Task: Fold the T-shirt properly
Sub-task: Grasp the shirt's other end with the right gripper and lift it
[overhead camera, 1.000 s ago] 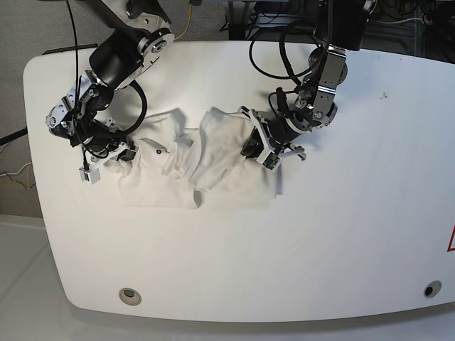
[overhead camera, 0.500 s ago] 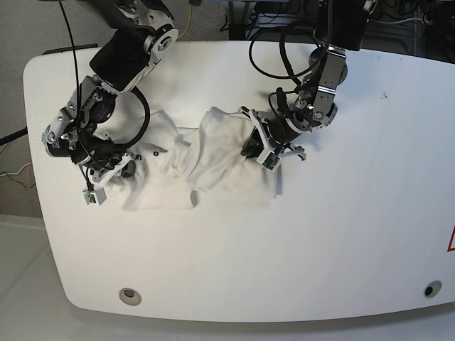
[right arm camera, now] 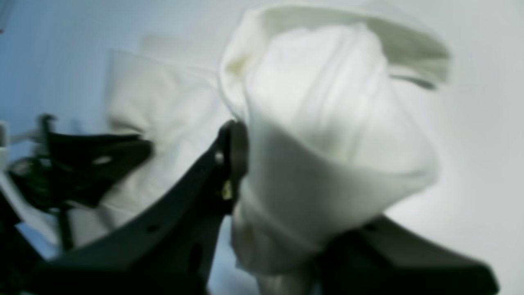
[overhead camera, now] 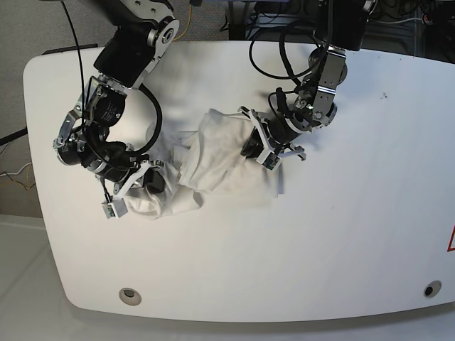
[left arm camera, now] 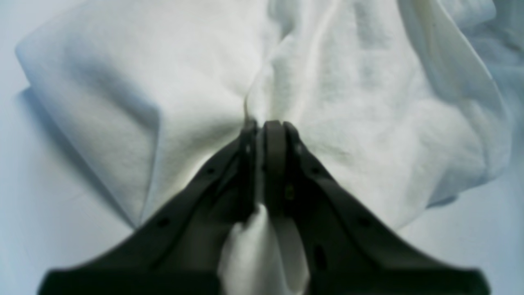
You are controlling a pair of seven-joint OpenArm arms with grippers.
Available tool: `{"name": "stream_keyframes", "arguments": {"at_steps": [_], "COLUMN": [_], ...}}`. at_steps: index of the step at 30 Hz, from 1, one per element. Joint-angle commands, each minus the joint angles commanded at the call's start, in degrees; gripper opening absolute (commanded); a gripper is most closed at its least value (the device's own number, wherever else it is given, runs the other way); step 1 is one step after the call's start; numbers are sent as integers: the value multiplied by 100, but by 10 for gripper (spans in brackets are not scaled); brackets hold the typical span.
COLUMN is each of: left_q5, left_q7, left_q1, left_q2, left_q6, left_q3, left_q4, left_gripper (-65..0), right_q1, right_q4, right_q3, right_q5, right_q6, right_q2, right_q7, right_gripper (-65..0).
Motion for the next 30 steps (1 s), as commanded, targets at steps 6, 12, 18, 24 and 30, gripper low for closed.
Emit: {"name": "stream_keyframes", "arguments": {"at_steps": [6, 12, 18, 24, 30], "left_q5": [0, 0, 0, 0, 0], "left_q7": [0, 0, 0, 0, 0], "left_q1": [0, 0, 0, 0, 0], "left_q2": [0, 0, 0, 0, 0], "left_q6": [0, 0, 0, 0, 0], "left_q3": [0, 0, 0, 0, 0], "left_q4": [0, 0, 0, 0, 0], "left_gripper": [-632, -632, -632, -632, -632], "right_q1": [-9, -114, -185, -246, -255], "right_q4": [0, 9, 9, 132, 149], "right_q3": [-352, -642, -958, -1231, -1327], "right_q5": [273, 281, 281, 264, 264], "right_q6": [-97, -62, -53, -53, -44], "right_q2": [-9, -229, -396, -580, -685], "right_q7": [0, 0, 0, 0, 0], "right_gripper": [-650, -650, -650, -650, -650]}}
